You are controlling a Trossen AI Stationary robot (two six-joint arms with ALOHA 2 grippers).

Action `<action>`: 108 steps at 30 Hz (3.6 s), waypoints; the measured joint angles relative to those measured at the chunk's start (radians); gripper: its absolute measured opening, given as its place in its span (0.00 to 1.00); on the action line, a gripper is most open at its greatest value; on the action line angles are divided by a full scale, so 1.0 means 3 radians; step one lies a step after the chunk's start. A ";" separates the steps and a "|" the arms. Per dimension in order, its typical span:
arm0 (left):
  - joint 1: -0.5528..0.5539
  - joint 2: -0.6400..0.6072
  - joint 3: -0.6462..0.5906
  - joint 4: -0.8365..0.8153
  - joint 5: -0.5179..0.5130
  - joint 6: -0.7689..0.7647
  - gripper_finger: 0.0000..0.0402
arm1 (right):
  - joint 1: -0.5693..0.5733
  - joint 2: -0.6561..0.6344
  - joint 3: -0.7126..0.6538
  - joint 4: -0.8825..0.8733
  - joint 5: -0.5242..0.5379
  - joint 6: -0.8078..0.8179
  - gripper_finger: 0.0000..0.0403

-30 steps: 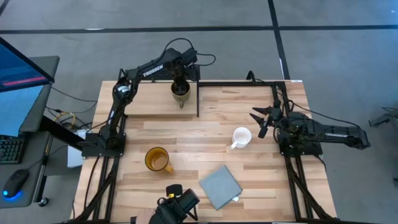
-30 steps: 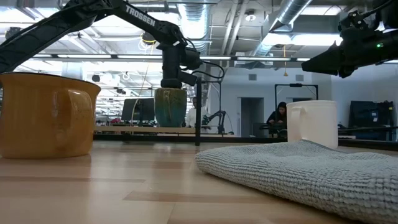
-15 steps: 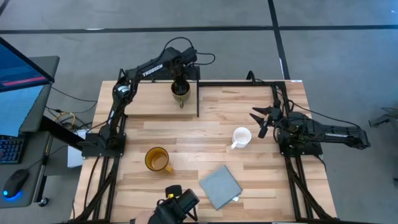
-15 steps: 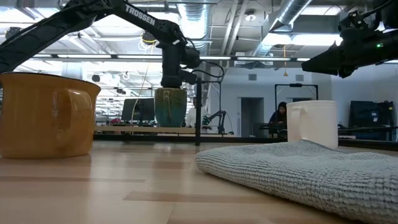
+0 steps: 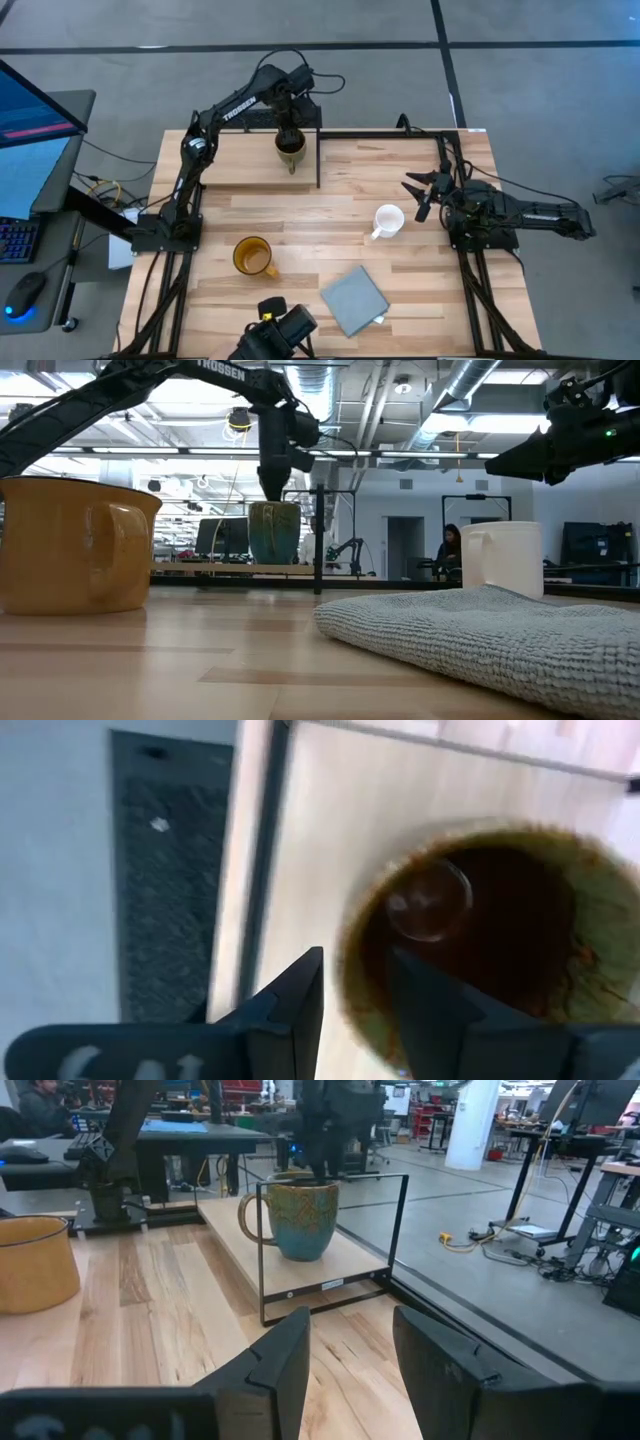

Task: Stack small to large cups/mugs on shelf
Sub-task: Put the green mug on the shelf, then put the yellow mug on the shelf

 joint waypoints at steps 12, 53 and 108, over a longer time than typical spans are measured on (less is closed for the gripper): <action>0.0014 -0.0239 0.0107 -0.0016 0.0032 -0.0110 0.26 | -0.0001 0.0000 0.0000 0.0001 -0.0001 0.0000 0.42; -0.0825 -0.1859 0.0096 -0.0060 0.0666 -0.0700 0.26 | 0.0000 0.0001 0.0000 0.0001 -0.0012 0.0003 0.42; -0.1227 -0.5123 -0.5479 0.2941 0.0318 -0.1432 0.26 | 0.0000 0.0001 -0.0001 0.0005 -0.0012 0.0004 0.42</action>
